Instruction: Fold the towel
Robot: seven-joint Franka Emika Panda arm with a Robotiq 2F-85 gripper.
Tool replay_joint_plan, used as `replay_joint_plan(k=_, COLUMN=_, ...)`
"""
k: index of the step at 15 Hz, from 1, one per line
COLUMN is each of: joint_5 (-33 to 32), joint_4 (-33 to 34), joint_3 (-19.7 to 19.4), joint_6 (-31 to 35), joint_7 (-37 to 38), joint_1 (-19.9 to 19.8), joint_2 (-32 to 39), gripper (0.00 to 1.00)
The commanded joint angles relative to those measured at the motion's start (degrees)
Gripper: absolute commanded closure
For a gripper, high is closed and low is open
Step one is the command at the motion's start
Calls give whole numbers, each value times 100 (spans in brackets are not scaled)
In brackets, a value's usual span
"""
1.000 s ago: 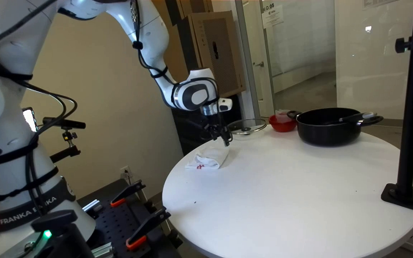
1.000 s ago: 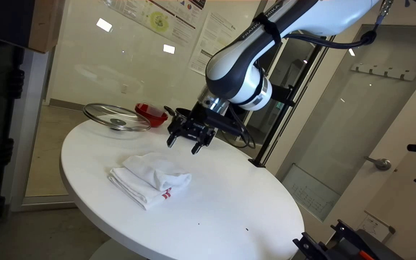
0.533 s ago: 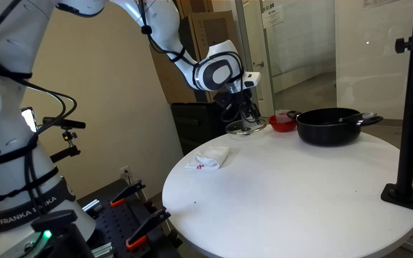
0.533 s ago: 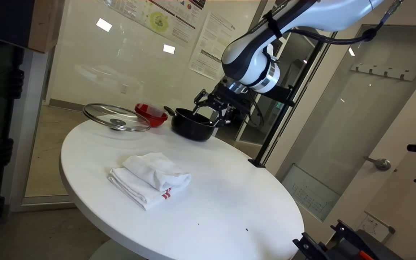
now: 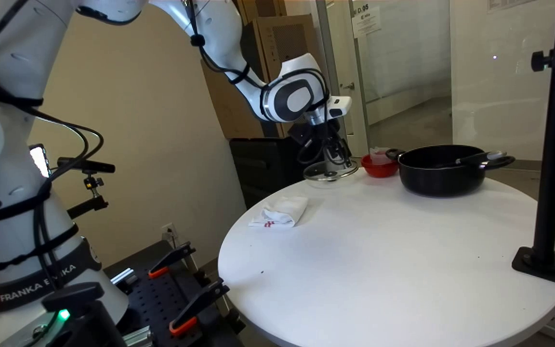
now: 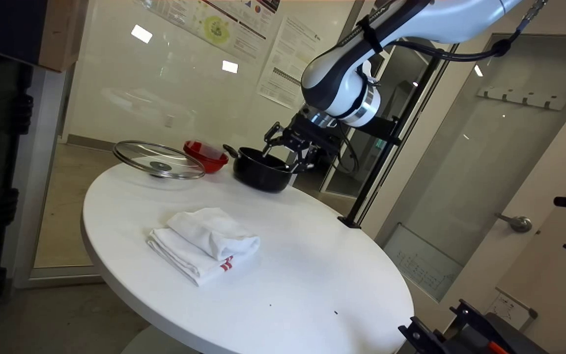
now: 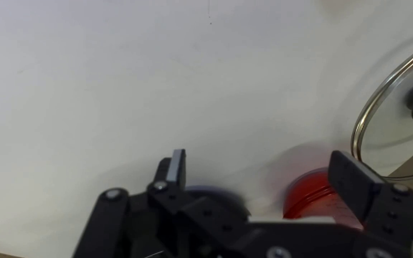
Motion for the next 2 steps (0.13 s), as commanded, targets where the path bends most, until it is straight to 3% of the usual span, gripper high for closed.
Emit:
replay_joint_plan(k=1, joint_5=2, joint_4=3, joint_3=9, joint_6=-9, joint_7=-13, joint_1=-13, joint_2=-3, gripper=0)
replay_joint_plan(k=2, joint_5=2, joint_4=3, joint_3=9, joint_6=-9, joint_7=-13, joint_1=-14, joint_2=-3, gripper=0)
